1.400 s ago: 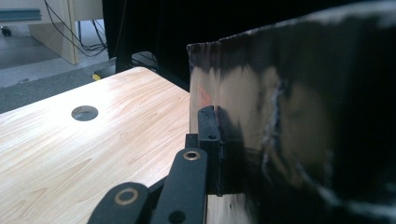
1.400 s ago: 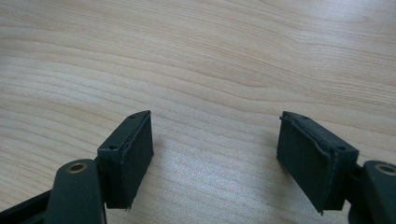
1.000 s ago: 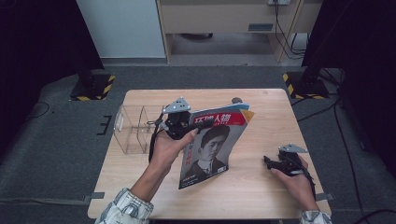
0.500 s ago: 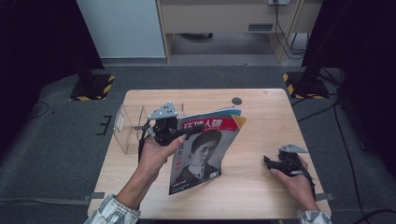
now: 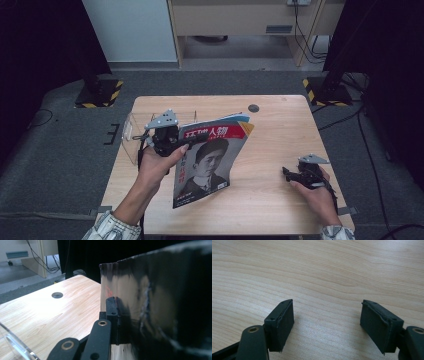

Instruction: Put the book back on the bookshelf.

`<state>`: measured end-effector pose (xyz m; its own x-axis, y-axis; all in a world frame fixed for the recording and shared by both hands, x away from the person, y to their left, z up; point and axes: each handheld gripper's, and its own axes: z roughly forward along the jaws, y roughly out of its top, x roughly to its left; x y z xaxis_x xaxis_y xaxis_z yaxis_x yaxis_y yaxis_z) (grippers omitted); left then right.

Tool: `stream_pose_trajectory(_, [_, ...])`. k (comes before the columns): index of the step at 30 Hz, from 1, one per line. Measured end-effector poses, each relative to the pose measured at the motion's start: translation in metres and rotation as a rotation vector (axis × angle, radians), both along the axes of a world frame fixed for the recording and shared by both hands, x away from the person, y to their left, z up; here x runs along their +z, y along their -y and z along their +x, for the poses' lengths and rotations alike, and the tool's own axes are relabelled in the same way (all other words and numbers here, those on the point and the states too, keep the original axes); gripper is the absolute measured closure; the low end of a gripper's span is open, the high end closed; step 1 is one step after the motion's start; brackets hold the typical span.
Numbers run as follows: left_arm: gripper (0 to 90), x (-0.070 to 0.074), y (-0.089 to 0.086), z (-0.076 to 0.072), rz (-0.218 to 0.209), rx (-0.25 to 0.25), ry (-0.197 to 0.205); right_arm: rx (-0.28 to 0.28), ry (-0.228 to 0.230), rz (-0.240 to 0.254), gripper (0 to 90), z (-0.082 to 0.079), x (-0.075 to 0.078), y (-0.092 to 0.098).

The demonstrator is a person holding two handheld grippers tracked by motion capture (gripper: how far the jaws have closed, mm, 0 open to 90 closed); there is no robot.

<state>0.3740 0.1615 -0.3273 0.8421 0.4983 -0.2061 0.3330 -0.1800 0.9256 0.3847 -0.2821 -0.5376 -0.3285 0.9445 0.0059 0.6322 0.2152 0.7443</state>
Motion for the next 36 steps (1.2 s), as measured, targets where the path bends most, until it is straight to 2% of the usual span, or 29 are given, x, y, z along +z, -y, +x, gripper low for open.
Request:
stream_pose_trajectory(12, [86.8, 0.0, -0.026, -0.005, -0.026, -0.002, 0.006, 0.001, 0.0, 0.0, 27.2, 0.0, 0.0, 0.0])
stream_pose_trajectory(22, [86.8, -0.002, -0.05, -0.009, -0.055, 0.023, 0.01, 0.001, 0.0, 0.0, 27.2, 0.0, 0.0, 0.0])
stream_pose_trajectory(36, [86.8, 0.002, -0.078, -0.02, -0.059, 0.052, 0.022, 0.0, 0.0, 0.001, 27.2, 0.0, 0.0, 0.0])
